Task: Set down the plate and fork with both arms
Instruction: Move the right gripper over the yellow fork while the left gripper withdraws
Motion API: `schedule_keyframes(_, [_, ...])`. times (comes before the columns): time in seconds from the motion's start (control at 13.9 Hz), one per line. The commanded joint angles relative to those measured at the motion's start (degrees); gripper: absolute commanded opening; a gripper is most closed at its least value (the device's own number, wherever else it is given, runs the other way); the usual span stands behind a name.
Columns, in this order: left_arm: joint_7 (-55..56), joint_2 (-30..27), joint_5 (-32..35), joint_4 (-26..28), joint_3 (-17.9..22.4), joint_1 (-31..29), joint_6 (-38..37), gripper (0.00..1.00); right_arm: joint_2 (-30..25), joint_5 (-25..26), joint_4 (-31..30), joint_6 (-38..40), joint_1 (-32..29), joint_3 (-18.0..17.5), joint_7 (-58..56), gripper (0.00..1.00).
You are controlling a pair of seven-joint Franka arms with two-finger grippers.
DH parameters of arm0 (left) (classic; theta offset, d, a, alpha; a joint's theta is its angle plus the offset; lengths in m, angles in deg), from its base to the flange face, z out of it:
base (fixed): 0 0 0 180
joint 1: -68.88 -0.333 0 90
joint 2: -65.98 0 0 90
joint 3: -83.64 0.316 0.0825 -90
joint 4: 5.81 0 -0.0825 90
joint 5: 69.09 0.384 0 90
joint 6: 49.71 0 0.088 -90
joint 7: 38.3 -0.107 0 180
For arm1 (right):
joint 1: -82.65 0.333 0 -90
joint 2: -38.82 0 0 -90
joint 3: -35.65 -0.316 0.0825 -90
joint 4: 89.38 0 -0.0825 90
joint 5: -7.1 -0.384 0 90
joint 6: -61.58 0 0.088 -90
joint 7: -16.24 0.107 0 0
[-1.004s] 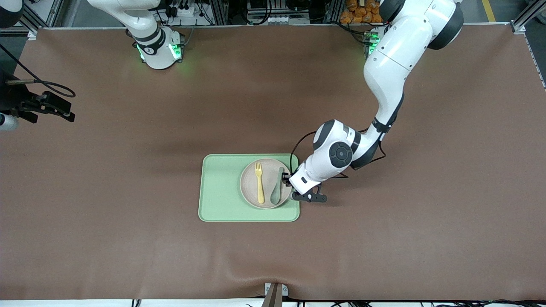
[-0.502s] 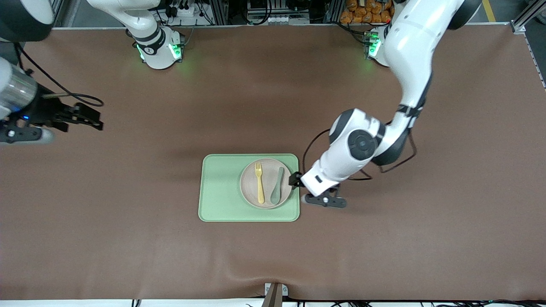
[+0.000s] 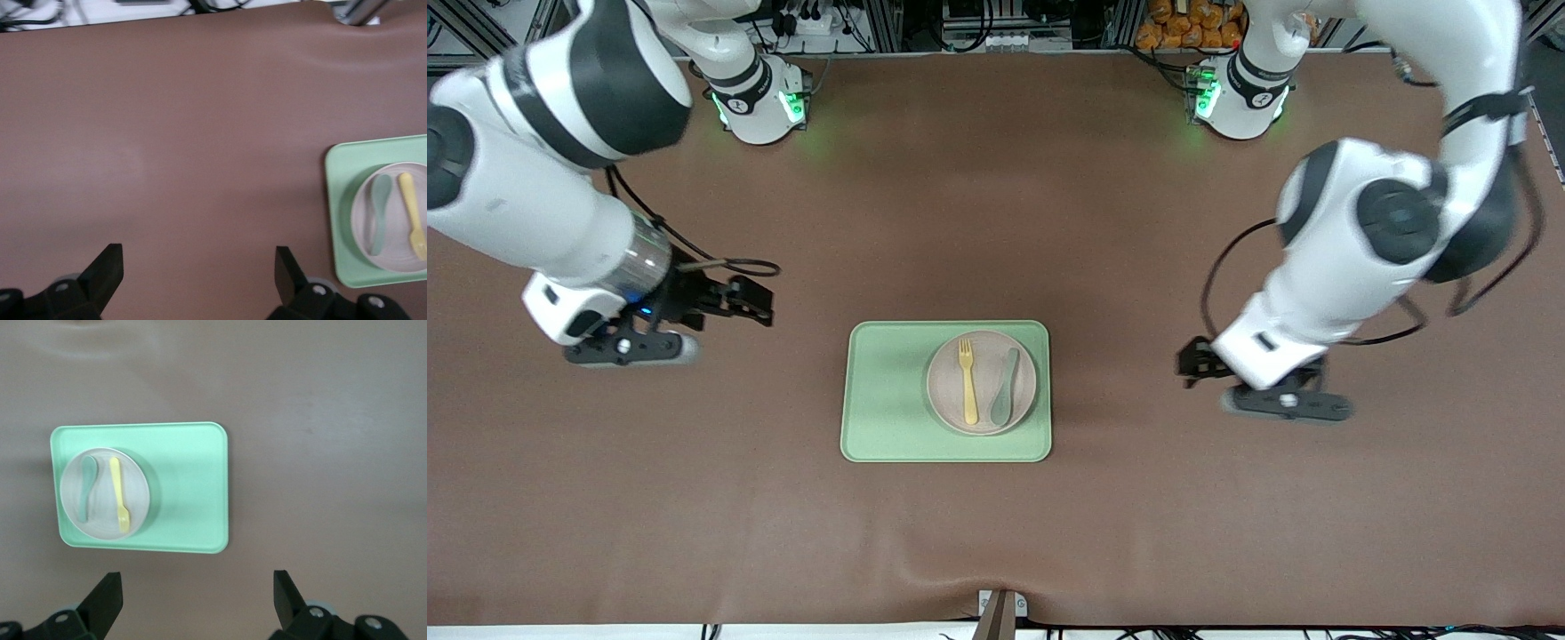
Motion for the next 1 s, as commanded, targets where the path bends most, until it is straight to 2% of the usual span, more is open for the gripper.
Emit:
schedule_keyframes(0.0, [-2.47, -5.56, 0.60, 2.31, -0.86, -4.27, -6.17, 1.00, 4.82, -0.02, 3.29, -2.84, 2.78, -0.29, 5.06, 1.00])
schedule_keyframes(0.14, [-2.22, -9.08, 1.21, 2.31, -0.33, -5.16, -11.28, 1.00, 9.21, 0.68, 6.09, -4.43, 6.29, -0.12, 7.27, 1.00])
schedule_keyframes(0.36, [-2.65, -12.95, 1.21, 2.40, 0.02, -8.66, -17.70, 1.00, 16.50, 6.65, 10.92, -5.31, 11.39, -0.12, 12.62, 1.00])
schedule_keyframes(0.5, [-2.57, -14.80, 0.60, 2.92, -0.06, -9.99, -22.27, 1.00, 20.81, 6.84, 13.56, -7.06, 14.55, 0.41, 14.91, 1.00])
schedule_keyframes(0.57, [-2.48, -16.03, 0.51, 4.14, 0.20, -9.91, -22.20, 1.00, 22.14, 7.28, 13.66, -8.73, 15.18, 0.41, 16.41, 1.00])
schedule_keyframes(0.72, [-2.48, -17.52, 0.69, 5.12, 3.43, -7.28, -22.29, 1.00, 25.21, 9.38, 13.66, -11.37, 16.58, 0.41, 18.17, 1.00])
schedule_keyframes(0.93, [-2.57, -19.55, 0.42, 7.58, 5.29, -5.43, -21.94, 1.00, 28.91, 12.01, 13.57, -15.24, 18.86, 0.41, 20.20, 0.88])
